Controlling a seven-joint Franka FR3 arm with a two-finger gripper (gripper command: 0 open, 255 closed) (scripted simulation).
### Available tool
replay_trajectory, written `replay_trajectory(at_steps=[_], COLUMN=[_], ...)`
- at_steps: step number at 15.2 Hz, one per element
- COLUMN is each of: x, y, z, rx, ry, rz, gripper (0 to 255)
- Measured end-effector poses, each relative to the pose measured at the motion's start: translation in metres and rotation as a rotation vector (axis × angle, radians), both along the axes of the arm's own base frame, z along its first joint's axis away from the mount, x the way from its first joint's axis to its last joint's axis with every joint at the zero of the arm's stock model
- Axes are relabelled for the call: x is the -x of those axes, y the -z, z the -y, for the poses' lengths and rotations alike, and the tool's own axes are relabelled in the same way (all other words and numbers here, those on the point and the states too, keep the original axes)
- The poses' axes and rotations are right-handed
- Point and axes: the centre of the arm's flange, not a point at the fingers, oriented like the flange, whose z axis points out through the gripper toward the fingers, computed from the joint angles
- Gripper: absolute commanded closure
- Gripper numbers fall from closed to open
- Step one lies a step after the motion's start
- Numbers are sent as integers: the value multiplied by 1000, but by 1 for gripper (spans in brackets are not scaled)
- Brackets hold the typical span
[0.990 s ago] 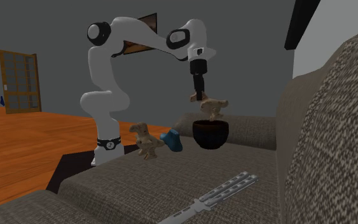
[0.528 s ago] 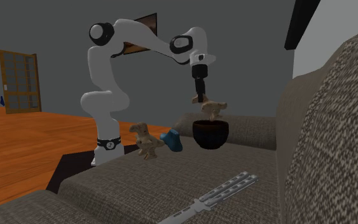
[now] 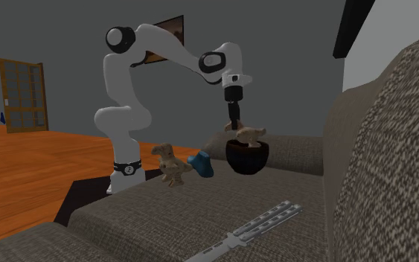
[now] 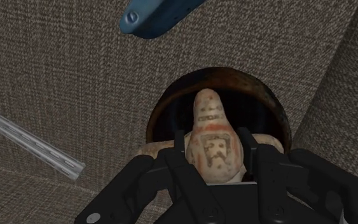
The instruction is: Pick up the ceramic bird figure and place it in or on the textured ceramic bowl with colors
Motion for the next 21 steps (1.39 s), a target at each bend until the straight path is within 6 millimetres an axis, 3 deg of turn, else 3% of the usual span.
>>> replay_trajectory(at_steps=[3, 8, 9, 15, 19, 21], x=[0, 0, 0, 0, 5, 7], y=[14, 16, 16, 17, -21, -29], z=[0, 0, 0, 1, -2, -2], rx=[-1, -2, -2, 0, -1, -1], ry=[-1, -1, -1, 0, 0, 0], rz=[1, 2, 2, 0, 1, 1], gripper=[255, 255, 0, 0, 0, 0])
